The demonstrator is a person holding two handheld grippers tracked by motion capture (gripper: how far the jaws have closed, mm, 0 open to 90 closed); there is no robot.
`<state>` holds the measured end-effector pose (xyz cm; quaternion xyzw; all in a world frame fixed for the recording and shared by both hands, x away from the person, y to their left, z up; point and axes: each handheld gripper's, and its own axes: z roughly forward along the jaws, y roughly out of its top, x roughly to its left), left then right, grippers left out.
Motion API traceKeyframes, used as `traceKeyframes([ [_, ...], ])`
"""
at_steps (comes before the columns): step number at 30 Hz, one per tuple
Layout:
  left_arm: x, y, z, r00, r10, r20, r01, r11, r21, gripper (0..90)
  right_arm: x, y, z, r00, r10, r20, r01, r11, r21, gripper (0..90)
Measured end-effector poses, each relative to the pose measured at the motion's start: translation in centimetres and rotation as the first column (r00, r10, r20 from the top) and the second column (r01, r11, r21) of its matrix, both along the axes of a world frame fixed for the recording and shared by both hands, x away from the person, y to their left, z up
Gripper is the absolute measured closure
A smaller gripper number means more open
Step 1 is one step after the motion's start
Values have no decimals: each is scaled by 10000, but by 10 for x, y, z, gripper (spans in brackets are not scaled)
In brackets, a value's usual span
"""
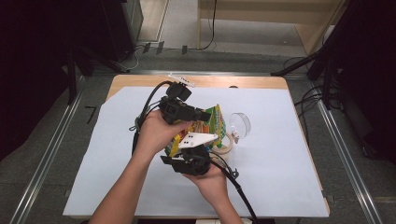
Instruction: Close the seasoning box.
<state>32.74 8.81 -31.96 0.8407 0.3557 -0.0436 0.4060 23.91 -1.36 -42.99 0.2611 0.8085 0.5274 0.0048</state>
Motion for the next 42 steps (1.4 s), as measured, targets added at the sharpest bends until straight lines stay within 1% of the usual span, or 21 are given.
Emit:
traceKeyframes([
  [5, 0, 0, 0, 10000, -8, -15, 8, 10000, -16, 779, 0, 0, 0, 10000, -6, -1, 6, 10000, 6, 728],
  [10, 1, 1, 0, 9996, -168, -214, 162, 9995, -276, 781, 0, 0, -1, 10000, -35, 10, 35, 10000, -35, 729],
  [17, 1, 2, 0, 9994, -144, -304, 135, 9995, -289, 791, 0, 0, -2, 10000, -67, 9, 67, 10000, -42, 728],
  [34, -1, 0, 1, 9995, -215, -226, 209, 9994, -271, 791, 1, 0, -4, 9999, -167, -2, 167, 9999, 42, 727],
  [39, 1, 2, 0, 9998, -123, -154, 118, 9995, -278, 776, -1, 0, 0, 10000, -96, -20, 96, 9999, 117, 726],
  [42, 3, 3, 0, 9997, -83, -216, 75, 9994, -338, 778, -2, 0, 2, 10000, -32, -91, 34, 9999, 157, 725],
])
